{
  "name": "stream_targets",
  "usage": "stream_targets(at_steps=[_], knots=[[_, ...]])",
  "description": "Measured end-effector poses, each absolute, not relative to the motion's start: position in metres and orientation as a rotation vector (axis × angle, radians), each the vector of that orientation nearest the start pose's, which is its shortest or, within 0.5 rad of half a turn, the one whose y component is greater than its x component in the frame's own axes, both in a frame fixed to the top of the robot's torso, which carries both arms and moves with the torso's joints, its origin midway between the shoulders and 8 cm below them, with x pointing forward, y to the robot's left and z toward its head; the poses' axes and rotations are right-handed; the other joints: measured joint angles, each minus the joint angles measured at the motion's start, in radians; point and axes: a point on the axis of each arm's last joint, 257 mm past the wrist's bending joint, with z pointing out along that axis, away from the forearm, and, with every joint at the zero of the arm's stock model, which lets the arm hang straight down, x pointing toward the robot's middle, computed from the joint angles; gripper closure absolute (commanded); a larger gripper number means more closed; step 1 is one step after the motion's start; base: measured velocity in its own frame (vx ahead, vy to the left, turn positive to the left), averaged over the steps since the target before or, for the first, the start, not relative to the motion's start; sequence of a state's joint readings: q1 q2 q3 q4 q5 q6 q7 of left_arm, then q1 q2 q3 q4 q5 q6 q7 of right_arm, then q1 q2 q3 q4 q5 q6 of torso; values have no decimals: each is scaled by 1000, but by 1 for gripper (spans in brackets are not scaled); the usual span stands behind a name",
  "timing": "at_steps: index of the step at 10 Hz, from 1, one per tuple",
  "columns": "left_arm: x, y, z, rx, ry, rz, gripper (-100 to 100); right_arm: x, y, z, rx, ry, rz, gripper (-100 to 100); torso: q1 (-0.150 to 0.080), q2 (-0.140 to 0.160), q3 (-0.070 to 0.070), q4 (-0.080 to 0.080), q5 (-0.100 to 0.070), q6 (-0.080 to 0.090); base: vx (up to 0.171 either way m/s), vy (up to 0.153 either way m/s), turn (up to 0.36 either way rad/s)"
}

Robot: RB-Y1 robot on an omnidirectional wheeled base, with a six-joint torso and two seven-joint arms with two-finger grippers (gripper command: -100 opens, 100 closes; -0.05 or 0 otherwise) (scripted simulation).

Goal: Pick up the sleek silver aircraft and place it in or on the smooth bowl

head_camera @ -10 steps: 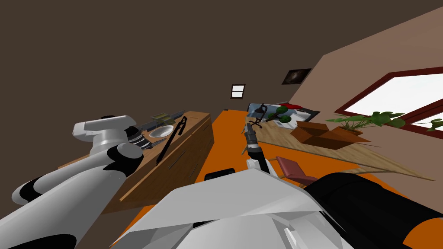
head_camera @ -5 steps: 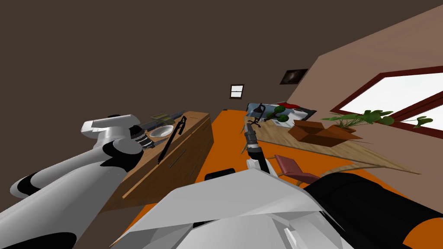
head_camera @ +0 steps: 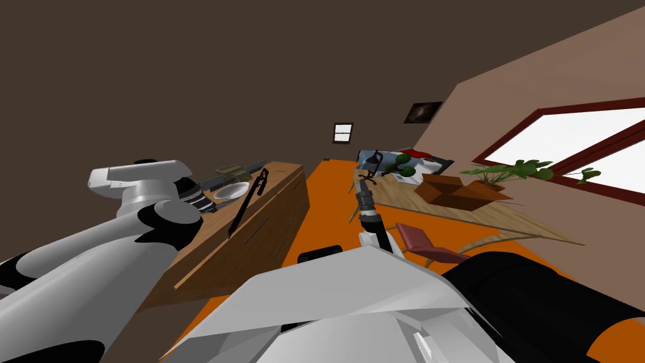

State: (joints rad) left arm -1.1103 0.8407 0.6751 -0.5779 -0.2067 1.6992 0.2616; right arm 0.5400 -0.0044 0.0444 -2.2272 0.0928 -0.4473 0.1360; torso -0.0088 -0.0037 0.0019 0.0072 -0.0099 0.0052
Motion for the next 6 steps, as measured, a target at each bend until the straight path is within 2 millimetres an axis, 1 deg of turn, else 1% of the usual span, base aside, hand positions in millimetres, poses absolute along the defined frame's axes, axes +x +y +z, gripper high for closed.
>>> stream_targets(at_steps=[3, 4, 5, 6], knots=[[450, 610, -107, -2759, 785, -145, 100, 361, -262, -25, 651, 806, 1118, 0, -1, 0, 1, 2, -2, 0, -37, -27, -49], [452, 617, -93, -2747, 763, -162, 100, 361, -262, -25, 651, 806, 1118, 0, -1, 0, 1, 3, -4, 0, -21, -11, -25], [453, 620, -86, -2735, 749, -174, 100, 361, -262, -25, 651, 806, 1118, 0, 0, -1, 1, 3, -3, 0, -10, -5, -1], [453, 621, -83, -2732, 744, -178, 100, 361, -262, -25, 651, 806, 1118, 0, 0, -1, 1, 3, -3, 0, 0, 0, 0]])
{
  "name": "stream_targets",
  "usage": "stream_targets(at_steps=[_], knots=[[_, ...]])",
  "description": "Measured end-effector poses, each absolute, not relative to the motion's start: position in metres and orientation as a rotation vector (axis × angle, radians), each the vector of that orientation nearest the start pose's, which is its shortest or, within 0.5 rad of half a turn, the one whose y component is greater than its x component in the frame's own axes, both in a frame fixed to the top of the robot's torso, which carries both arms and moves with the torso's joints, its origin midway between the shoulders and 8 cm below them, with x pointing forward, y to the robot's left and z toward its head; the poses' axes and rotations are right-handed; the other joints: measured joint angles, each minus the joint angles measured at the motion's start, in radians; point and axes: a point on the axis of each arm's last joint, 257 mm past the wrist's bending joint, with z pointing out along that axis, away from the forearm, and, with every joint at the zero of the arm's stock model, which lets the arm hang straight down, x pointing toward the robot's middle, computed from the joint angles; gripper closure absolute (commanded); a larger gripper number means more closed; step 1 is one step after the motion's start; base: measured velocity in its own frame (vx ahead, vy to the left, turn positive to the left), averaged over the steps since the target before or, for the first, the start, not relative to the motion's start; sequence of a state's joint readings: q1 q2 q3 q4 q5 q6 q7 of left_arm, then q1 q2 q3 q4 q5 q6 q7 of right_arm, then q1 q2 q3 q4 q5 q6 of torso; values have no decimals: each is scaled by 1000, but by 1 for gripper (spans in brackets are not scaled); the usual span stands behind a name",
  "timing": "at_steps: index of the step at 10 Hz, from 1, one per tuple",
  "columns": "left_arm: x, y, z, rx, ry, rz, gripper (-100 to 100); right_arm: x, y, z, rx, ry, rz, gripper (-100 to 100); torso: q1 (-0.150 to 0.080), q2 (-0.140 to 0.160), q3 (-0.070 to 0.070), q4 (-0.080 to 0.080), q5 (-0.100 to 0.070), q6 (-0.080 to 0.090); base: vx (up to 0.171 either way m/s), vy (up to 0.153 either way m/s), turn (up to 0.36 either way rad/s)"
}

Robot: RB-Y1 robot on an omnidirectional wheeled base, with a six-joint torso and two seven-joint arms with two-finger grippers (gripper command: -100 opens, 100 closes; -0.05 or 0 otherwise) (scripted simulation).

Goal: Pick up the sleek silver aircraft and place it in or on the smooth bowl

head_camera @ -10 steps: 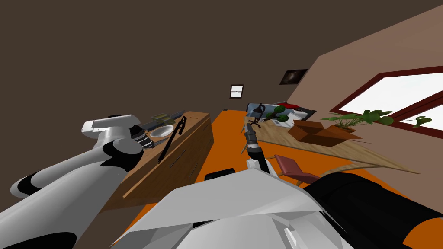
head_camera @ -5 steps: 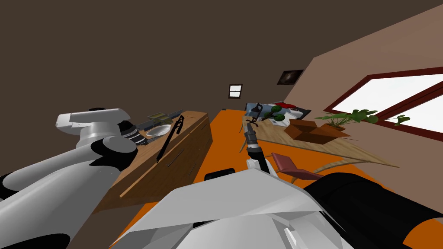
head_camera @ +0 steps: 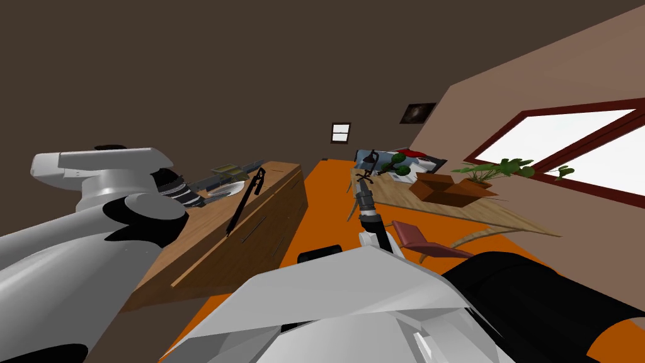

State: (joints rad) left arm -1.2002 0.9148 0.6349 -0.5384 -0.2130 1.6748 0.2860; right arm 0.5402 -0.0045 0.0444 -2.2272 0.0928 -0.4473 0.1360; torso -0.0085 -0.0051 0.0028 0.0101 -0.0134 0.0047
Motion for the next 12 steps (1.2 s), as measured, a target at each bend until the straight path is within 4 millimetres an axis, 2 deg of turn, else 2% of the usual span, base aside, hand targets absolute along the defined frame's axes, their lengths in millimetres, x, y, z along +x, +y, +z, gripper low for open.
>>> stream_targets(at_steps=[1, 5, 8, 9, 12], knots=[[452, 621, -82, -2729, 742, -180, 100, 361, -262, -25, 651, 806, 1118, 0, 1, -1, 0, 0, 0, 0, -9, -10, -42], [449, 633, -48, -2700, 685, -229, 100, 361, -262, -25, 651, 806, 1118, 0, 0, -1, 1, 2, -3, 0, 6, 0, -41], [446, 632, -28, -2701, 666, -246, 100, 361, -262, -25, 651, 807, 1118, 0, 2, -5, -1, 2, -3, 1, 70, 51, -51], [444, 629, -25, -2708, 672, -244, 100, 361, -262, -25, 651, 807, 1117, 0, 5, -8, -3, 2, -3, 1, 172, 110, -75], [439, 615, -37, -2745, 727, -190, 100, 361, -262, -25, 651, 807, 1117, 0, 13, -26, -16, -6, 4, 5, 218, 64, 0]])
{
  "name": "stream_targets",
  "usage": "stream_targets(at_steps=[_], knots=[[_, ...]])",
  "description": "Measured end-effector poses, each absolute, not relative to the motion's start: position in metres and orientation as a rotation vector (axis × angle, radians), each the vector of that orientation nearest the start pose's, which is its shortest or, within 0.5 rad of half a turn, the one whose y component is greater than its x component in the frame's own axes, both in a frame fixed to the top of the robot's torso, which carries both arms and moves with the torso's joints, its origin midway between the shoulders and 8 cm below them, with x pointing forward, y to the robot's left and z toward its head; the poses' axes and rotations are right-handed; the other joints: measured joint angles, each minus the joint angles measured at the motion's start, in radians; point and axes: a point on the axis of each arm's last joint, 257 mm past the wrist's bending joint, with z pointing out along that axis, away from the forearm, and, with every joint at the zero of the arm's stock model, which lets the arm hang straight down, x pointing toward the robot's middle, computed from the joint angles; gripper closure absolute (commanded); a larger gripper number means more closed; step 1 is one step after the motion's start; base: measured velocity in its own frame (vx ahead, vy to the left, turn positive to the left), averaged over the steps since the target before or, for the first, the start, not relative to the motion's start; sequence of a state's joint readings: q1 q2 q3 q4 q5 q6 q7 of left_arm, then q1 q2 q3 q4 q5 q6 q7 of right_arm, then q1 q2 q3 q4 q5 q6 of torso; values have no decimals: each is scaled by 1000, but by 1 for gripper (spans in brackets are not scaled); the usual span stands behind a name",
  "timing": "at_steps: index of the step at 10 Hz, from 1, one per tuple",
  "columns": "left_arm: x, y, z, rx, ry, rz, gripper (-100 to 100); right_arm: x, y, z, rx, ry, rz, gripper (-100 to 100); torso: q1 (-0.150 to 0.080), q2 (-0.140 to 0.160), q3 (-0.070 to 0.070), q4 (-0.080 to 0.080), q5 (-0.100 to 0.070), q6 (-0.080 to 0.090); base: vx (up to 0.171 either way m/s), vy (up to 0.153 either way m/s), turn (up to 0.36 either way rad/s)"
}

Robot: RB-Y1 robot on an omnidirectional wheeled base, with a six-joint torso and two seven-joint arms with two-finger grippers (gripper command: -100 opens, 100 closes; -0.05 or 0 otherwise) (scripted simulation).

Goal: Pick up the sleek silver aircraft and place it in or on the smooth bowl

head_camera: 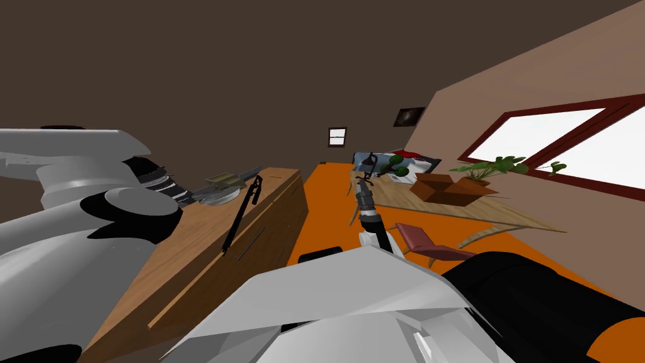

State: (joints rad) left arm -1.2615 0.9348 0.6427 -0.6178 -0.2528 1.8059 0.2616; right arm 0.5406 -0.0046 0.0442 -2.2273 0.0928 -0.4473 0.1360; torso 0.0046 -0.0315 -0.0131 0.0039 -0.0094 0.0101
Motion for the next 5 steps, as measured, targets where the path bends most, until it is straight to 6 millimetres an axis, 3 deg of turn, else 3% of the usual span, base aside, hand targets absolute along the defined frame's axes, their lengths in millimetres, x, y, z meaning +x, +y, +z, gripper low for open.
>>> stream_targets(at_steps=[1, 5], knots=[[438, 610, -46, -2772, 749, -157, 100, 361, -262, -25, 651, 807, 1117, 0, 4, -7, -5, -3, 3, 2, 178, 50, 1], [429, 594, -65, -2823, 777, -99, 100, 361, -262, -25, 651, 807, 1118, 0, 14, -12, -10, -7, 10, 4, 56, 26, -2]])
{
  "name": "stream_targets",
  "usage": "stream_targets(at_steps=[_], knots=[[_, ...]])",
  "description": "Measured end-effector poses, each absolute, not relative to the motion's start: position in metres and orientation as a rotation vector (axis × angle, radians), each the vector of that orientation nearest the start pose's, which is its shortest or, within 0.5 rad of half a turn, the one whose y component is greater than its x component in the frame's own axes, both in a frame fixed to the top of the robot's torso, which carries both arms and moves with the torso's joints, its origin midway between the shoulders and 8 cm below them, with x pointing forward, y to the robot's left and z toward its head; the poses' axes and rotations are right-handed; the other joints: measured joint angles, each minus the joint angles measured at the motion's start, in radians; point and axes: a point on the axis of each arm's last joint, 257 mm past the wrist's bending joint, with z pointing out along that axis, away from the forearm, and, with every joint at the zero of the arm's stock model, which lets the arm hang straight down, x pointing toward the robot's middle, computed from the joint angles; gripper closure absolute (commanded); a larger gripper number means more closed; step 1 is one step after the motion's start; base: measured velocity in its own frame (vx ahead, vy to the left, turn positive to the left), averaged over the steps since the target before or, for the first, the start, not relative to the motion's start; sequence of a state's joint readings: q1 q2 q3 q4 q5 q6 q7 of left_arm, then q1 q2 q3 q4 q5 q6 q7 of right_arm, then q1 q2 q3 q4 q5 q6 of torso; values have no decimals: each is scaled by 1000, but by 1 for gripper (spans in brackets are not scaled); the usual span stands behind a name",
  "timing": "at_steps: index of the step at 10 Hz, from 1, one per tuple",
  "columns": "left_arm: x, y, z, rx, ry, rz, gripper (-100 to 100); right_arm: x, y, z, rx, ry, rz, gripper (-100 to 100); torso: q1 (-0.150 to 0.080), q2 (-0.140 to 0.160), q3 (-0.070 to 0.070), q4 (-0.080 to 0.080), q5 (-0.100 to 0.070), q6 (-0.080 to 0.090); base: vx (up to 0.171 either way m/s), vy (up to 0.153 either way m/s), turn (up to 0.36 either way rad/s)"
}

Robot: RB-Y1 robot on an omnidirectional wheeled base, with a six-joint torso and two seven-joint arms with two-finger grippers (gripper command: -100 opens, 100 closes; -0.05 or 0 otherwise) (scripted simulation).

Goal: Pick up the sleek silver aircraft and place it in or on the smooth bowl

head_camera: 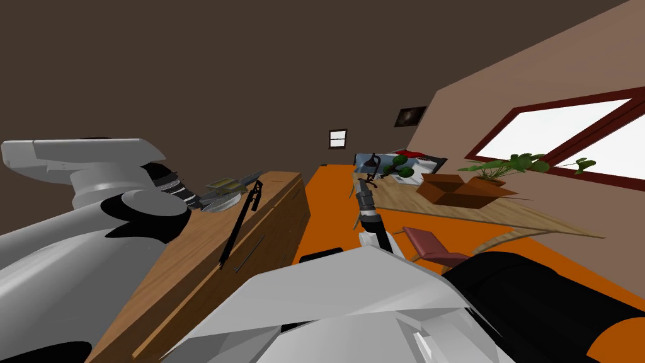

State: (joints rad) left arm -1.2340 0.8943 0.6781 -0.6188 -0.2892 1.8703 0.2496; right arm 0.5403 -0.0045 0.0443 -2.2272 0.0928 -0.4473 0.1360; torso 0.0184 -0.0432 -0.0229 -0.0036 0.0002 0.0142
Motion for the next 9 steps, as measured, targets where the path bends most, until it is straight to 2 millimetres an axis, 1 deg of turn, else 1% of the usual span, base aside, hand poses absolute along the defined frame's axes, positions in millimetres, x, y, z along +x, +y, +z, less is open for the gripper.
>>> stream_targets(at_steps=[3, 4, 8, 9], knots=[[420, 584, -73, -2873, 795, -49, 100, 361, -262, -25, 651, 807, 1118, 0, 2, 0, 0, 0, 1, -1, 28, 8, 3], [420, 583, -73, -2875, 795, -47, -100, 361, -262, -25, 651, 806, 1118, 0, 2, 1, 1, 0, 1, -1, 0, 0, 0], [420, 583, -73, -2875, 796, -47, -100, 361, -262, -25, 651, 806, 1118, 0, 2, 3, 2, 1, 1, -1, 0, 0, 0], [420, 583, -73, -2875, 796, -47, 0, 361, -262, -25, 651, 806, 1118, 0, 2, 3, 2, 1, 1, -1, 0, 0, 0]])
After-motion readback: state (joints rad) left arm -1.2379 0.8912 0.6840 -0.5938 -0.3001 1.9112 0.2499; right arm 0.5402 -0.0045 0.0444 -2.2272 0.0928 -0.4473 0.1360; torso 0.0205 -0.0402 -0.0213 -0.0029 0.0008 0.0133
